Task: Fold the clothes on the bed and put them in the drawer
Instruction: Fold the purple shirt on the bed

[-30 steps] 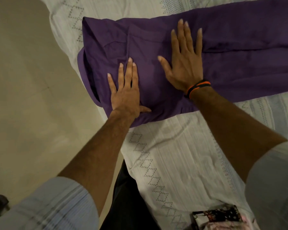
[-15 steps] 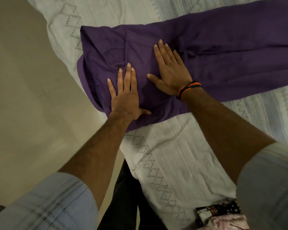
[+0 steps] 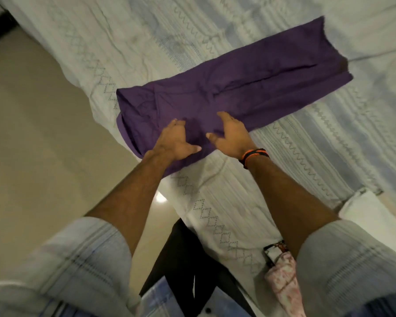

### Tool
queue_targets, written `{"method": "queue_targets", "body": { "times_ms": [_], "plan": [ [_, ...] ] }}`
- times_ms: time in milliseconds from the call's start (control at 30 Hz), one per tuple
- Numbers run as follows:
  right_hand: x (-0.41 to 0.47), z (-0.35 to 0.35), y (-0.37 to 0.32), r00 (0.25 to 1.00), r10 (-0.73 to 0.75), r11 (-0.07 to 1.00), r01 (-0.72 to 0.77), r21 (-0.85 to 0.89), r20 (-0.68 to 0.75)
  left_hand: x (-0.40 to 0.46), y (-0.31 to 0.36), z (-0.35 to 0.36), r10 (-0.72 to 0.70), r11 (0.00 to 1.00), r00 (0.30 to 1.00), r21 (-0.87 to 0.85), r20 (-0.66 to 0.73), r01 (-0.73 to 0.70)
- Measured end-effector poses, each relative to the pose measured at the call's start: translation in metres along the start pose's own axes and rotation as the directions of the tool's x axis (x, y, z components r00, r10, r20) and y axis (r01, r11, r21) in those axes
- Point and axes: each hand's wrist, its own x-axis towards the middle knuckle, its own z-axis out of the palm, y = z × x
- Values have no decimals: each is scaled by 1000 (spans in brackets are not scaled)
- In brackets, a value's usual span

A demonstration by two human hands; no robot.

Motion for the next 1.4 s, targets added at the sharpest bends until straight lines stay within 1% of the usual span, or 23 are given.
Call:
{"method": "queue_targets", "body": {
  "times_ms": [67,133,233,367,567,733,767,833,900,967,1067,1167,1200,1267,1400],
  "plan": [
    [-25,-9,1,997,55,992,-49,114,-46,-22,18,-4,11,1000,1000,-28,-4,-11],
    [-61,-23,2,990,80,982,-58,182,-115,-55,42,-7,25,999,999,-46,-25,-26],
    [-101,-35,6,979,104,971,-62,230,-176,-92,64,-4,26,997,1000,-78,-14,-27],
    [-152,-54,11,961,149,950,-74,304,-231,-134,93,-2,89,995,996,-45,-25,-91],
    [-188,-82,23,933,203,926,-84,369,-296,-149,128,-6,173,985,985,-12,8,-172],
    [-181,-98,39,893,317,878,-149,455,-320,-118,151,-15,224,973,972,31,67,-227],
    [-173,-101,42,872,357,861,-168,480,-335,-103,156,-19,242,969,966,39,87,-246],
    [-166,-102,45,852,391,849,-187,495,-348,-87,159,-22,260,964,960,32,106,-265],
    [-152,-106,47,813,450,829,-225,512,-371,-62,167,-29,296,950,945,58,141,-307],
    [-140,-110,46,765,527,783,-267,562,-371,-34,174,-37,319,937,928,80,194,-339],
    [-123,-116,47,704,607,726,-305,616,-368,-1,185,-45,333,933,910,54,246,-356],
    [-108,-123,49,631,679,674,-334,659,-376,31,197,-49,360,918,886,56,293,-392],
    [-99,-127,52,596,709,647,-339,683,-377,46,206,-51,371,912,874,55,314,-407],
    [-88,-132,56,564,738,614,-334,715,-371,64,218,-53,382,908,865,41,325,-416],
    [-62,-149,69,538,759,586,-321,744,-366,96,247,-52,399,899,843,25,362,-436]
  ]
}}
